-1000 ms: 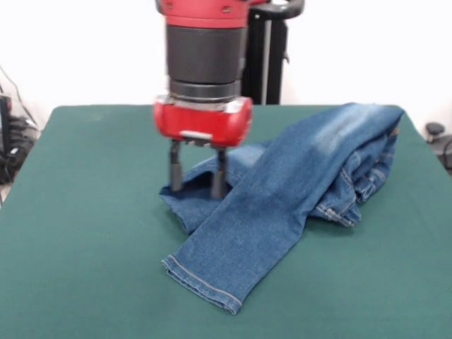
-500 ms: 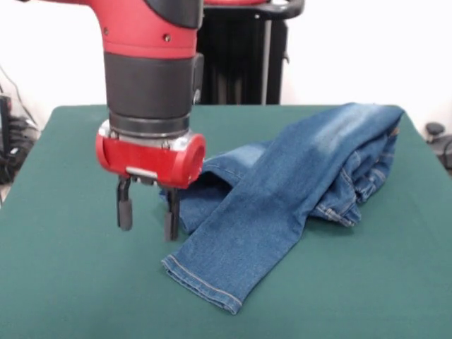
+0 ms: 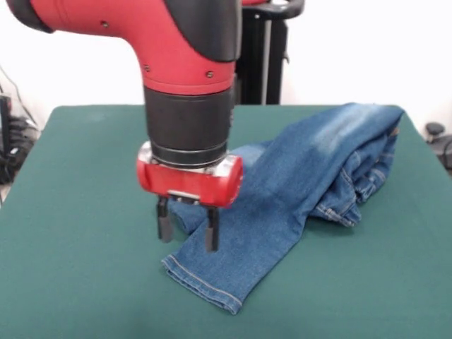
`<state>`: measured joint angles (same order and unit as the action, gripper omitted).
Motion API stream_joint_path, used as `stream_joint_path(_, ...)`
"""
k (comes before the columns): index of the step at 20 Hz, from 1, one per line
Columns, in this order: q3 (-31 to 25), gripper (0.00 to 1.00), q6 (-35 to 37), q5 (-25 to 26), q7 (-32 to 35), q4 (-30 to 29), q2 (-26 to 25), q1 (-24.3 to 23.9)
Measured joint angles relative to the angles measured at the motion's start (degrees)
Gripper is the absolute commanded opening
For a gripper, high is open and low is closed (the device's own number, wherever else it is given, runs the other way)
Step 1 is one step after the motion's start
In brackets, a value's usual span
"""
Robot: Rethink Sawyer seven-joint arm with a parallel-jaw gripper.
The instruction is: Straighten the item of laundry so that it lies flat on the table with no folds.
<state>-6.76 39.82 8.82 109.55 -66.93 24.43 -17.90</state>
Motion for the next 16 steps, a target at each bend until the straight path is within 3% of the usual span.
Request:
stream_joint_path(10, -0.1, 1.0, 1.0, 0.0, 0.0, -4.2, 5.4, -1.5)
stream_joint_path(16, -0.1, 1.0, -4.4, 0.1, 0.0, -6.4, 7.1, -2.8)
